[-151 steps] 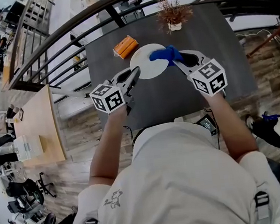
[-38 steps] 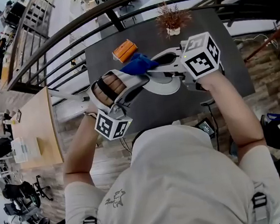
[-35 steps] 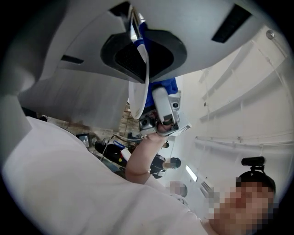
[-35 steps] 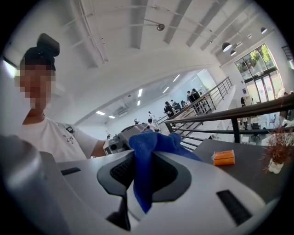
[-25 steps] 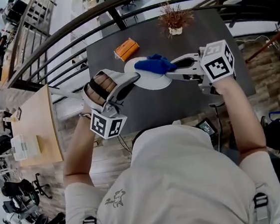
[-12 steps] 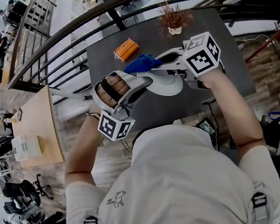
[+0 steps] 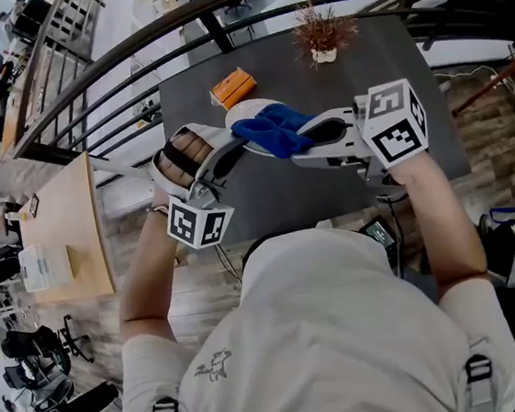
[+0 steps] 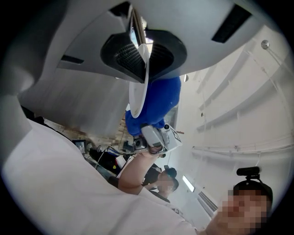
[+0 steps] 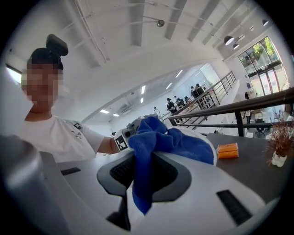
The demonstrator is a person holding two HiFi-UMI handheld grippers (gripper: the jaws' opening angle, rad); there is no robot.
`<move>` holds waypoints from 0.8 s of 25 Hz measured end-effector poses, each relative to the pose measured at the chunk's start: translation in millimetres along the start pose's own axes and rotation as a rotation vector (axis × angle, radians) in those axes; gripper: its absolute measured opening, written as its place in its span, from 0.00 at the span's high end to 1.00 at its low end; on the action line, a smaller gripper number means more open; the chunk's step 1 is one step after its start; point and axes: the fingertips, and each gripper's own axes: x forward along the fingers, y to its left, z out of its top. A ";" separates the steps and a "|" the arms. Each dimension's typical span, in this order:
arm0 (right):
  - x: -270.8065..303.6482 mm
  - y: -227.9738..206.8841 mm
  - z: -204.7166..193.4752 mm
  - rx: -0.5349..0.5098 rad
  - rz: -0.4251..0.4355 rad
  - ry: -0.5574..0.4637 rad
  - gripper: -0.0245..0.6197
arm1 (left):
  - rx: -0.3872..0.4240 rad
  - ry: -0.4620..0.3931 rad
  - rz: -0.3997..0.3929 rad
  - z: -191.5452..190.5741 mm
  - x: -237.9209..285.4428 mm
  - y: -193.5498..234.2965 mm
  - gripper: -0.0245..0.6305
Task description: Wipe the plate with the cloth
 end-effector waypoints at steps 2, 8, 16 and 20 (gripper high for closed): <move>-6.9 -13.8 -6.3 0.012 -0.029 0.019 0.83 | 0.002 0.012 0.005 -4.9 -3.0 1.9 0.94; -32.2 -72.3 -6.7 0.065 -0.170 0.017 0.83 | 0.006 -0.026 0.032 9.4 -8.3 11.9 0.94; -20.5 -92.0 4.4 0.049 -0.182 0.090 0.83 | 0.065 -0.029 0.006 14.2 -6.9 12.0 0.94; -14.7 -98.2 0.6 0.025 -0.190 0.143 0.83 | 0.074 -0.020 -0.008 10.0 -5.2 6.5 0.94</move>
